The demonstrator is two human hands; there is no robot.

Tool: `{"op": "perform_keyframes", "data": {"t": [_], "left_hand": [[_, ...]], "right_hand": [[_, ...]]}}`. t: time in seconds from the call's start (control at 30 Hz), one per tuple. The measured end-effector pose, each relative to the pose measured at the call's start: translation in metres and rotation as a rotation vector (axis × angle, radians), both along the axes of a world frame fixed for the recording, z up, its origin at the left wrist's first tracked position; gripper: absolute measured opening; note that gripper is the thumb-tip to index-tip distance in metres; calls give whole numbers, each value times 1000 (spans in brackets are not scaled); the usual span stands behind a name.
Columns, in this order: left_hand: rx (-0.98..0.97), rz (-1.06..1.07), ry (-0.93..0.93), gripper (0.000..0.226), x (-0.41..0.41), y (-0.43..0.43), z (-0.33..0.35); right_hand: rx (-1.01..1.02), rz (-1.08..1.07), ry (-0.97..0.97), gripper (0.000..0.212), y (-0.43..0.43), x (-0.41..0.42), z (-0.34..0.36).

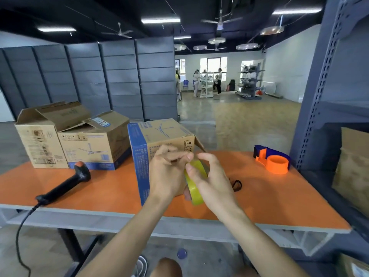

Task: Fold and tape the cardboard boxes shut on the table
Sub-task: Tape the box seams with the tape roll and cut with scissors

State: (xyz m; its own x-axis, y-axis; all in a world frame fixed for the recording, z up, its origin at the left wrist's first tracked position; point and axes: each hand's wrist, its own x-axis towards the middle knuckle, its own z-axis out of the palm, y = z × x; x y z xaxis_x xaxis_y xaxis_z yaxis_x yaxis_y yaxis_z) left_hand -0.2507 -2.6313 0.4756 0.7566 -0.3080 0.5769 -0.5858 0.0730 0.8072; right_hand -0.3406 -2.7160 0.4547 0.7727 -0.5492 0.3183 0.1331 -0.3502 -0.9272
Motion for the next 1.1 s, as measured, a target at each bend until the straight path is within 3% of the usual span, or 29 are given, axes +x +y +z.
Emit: {"op": "perform_keyframes", "data": {"t": [0.13,0.37,0.57,0.73,0.9,1.1], "left_hand": [[-29,-10,-80,16,-1,4,2],[-25,-152,56,11,16,12,25],[48,-213,0,5,43,5,76],[107,-290,64,15,63,-5,102],[208,-331,61,12,81,-7,102],[328,-311,160,7,106,-9,101]], "right_hand": [[242,66,11,34,-2,2,-4],[63,57,-41,36,-7,2,-9],[27,0,-279,31,-14,-5,17],[84,-27,-131,23,-21,6,46],[149,-21,-49,16,-15,16,24],[-18,-176,-46,17,-32,25,14]]}}
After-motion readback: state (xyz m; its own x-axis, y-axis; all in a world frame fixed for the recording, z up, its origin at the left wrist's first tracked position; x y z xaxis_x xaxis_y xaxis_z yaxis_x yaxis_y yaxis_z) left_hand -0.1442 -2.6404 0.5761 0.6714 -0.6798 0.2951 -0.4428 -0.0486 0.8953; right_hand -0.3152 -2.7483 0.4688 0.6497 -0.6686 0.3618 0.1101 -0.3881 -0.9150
